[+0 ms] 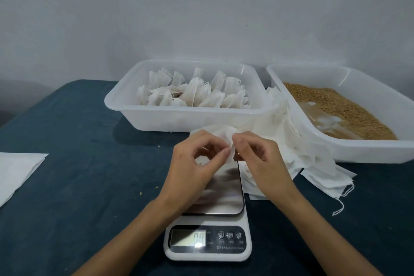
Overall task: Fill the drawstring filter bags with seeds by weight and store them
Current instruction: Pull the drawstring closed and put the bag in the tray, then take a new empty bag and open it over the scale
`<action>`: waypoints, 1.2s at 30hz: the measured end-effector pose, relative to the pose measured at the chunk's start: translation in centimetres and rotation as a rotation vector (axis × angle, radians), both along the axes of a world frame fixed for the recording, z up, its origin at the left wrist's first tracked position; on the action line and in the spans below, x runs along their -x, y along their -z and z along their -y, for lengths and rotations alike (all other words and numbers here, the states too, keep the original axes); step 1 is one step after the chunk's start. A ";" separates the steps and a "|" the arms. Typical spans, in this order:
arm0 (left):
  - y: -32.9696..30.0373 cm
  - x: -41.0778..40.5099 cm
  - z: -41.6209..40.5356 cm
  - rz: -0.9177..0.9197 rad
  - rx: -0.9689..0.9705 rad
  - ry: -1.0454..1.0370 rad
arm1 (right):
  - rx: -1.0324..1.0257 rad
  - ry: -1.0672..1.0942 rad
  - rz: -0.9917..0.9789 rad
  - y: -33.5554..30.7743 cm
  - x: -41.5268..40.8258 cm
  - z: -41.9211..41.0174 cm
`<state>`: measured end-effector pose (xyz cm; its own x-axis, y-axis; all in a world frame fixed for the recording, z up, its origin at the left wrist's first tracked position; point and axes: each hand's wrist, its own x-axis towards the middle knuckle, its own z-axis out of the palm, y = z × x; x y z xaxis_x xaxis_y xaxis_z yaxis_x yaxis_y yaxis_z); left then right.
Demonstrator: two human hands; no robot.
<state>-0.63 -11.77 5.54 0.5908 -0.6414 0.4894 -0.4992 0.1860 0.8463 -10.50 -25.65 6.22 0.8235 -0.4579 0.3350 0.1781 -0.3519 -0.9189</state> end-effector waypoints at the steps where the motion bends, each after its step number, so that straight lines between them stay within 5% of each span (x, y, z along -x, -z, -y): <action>1: 0.0 0.0 0.0 0.033 -0.004 0.009 | -0.022 -0.015 0.017 -0.1 0.0 0.1; 6: -0.1 -0.4 -0.3 0.066 0.023 -0.263 | -0.146 0.050 0.082 -0.5 0.3 1.0; 8: -0.5 -1.0 -0.4 -0.123 -0.001 -0.319 | -0.240 0.044 0.084 -0.7 0.5 1.4; 12: -0.8 -1.7 -0.3 -0.495 -0.004 -0.093 | -0.264 0.095 0.089 -0.6 0.4 1.4; 16: -0.5 -1.5 -0.1 -0.505 0.021 -0.097 | -0.121 0.266 0.131 -0.4 0.4 1.6; 36: 0.0 -2.3 -0.2 -0.607 0.059 -0.096 | -0.108 -0.047 0.049 -1.0 0.8 1.0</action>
<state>1.69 -11.57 5.55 0.8289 -0.5536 0.0807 0.0513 0.2189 0.9744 -11.35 -26.70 7.18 0.8285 -0.4549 0.3266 0.2380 -0.2419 -0.9407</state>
